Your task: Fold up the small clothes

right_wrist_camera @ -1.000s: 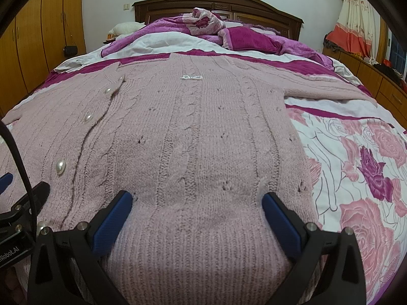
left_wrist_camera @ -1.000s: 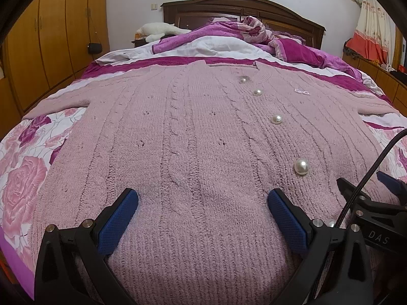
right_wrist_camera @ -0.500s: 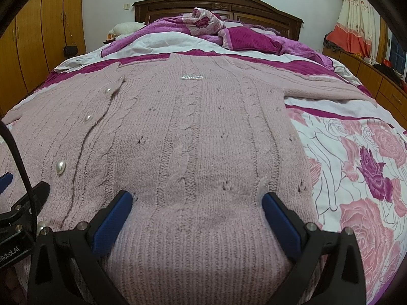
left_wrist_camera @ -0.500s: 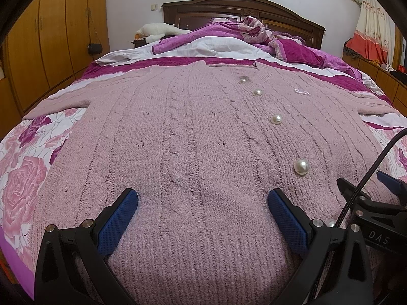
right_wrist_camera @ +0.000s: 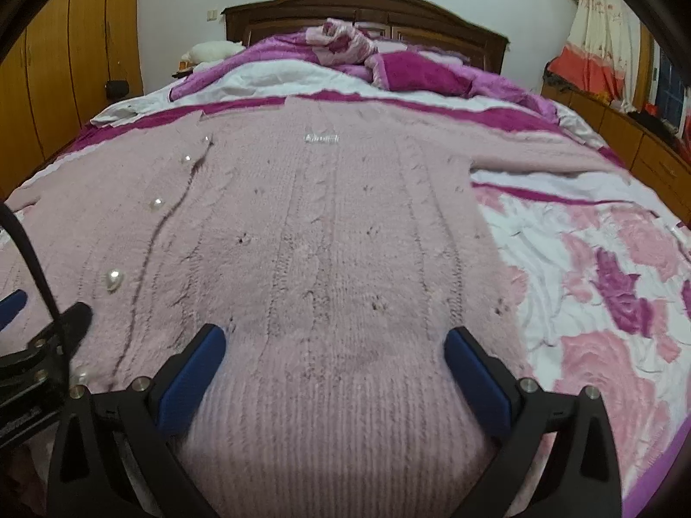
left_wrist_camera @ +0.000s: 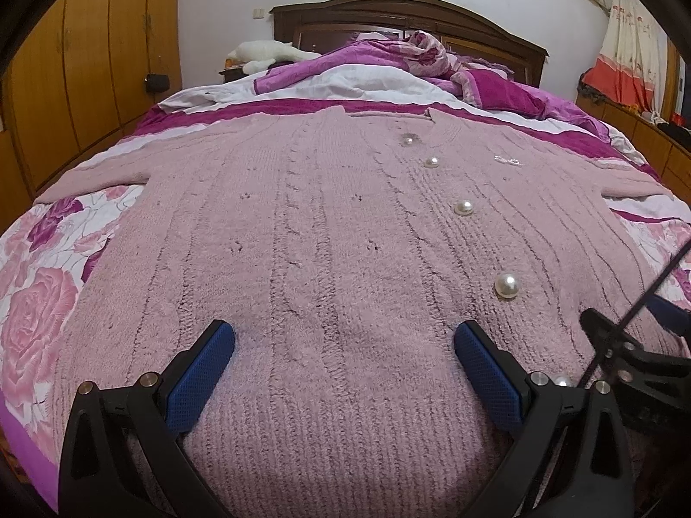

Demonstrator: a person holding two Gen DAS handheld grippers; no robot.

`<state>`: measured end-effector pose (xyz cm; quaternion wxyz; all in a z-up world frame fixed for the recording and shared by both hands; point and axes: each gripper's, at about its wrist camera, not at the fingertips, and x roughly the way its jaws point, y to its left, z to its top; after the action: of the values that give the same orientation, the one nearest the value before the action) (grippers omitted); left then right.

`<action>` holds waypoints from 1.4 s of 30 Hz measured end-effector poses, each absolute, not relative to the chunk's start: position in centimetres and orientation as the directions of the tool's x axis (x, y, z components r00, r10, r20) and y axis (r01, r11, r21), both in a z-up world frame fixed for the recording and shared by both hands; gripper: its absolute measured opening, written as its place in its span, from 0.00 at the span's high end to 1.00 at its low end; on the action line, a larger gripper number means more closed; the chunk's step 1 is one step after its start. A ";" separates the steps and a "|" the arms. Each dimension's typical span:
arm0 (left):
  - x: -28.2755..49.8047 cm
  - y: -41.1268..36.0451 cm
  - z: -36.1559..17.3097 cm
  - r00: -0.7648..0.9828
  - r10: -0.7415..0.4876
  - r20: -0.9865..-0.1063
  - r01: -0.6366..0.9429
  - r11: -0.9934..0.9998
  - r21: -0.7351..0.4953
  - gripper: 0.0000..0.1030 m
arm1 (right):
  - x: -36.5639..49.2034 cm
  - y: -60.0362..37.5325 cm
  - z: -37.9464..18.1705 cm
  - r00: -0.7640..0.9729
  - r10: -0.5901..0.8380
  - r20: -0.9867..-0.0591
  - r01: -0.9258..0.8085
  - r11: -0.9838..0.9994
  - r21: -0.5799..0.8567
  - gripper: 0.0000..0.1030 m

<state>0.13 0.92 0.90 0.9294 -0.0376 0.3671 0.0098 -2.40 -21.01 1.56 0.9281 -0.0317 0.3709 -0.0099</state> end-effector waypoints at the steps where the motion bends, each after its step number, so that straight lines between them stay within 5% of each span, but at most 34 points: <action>1: 0.1 1.0 1.1 0.727 -0.019 -0.686 -0.042 0.997 -0.072 0.17 | -2.8 -20.8 2.0 0.730 -0.041 -0.683 -0.007 0.998 -0.067 0.00; 9: 2.8 4.5 3.9 0.557 -0.099 -0.824 -0.029 0.990 -0.139 0.28 | -2.9 -17.8 5.9 0.752 -0.017 -0.659 -0.031 0.998 -0.061 0.00; 15: 3.9 12.1 6.0 0.623 -0.028 -0.782 -0.144 0.978 -0.150 0.28 | -1.8 -13.3 7.7 0.775 0.061 -0.629 -0.119 0.992 -0.051 0.00; 25: 8.3 28.9 5.6 0.689 -0.038 -0.724 -0.308 0.889 -0.340 0.29 | 4.7 -2.8 8.1 0.728 0.213 -0.652 -0.269 0.963 0.014 0.00; 30: 10.5 38.5 3.4 0.688 0.123 -0.715 -0.475 0.822 -0.315 0.30 | 7.0 1.9 6.7 0.682 0.273 -0.678 -0.328 0.943 0.050 0.00; 36: 12.0 47.1 -0.5 0.685 0.181 -0.706 -0.659 0.569 -0.493 0.46 | 6.7 4.9 4.2 0.643 0.293 -0.707 -0.405 0.914 0.011 0.00; 37: 12.0 47.1 -0.5 0.683 0.204 -0.701 -0.676 0.540 -0.501 0.60 | 6.3 5.1 3.9 0.632 0.306 -0.712 -0.425 0.905 0.011 0.00; 38: 12.2 46.8 -0.4 0.663 0.227 -0.713 -0.698 0.533 -0.479 0.99 | 5.8 5.4 3.6 0.624 0.318 -0.714 -0.446 0.895 0.009 0.00; 42: 14.2 42.6 1.3 0.633 0.246 -0.734 -0.652 0.680 -0.335 1.00 | 4.9 5.1 3.2 0.643 0.321 -0.696 -0.446 0.895 0.000 0.00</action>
<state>14.15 42.60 1.32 0.8522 -0.3008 0.3373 0.2636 4.89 5.14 3.25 0.9022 -0.0858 0.3653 0.2124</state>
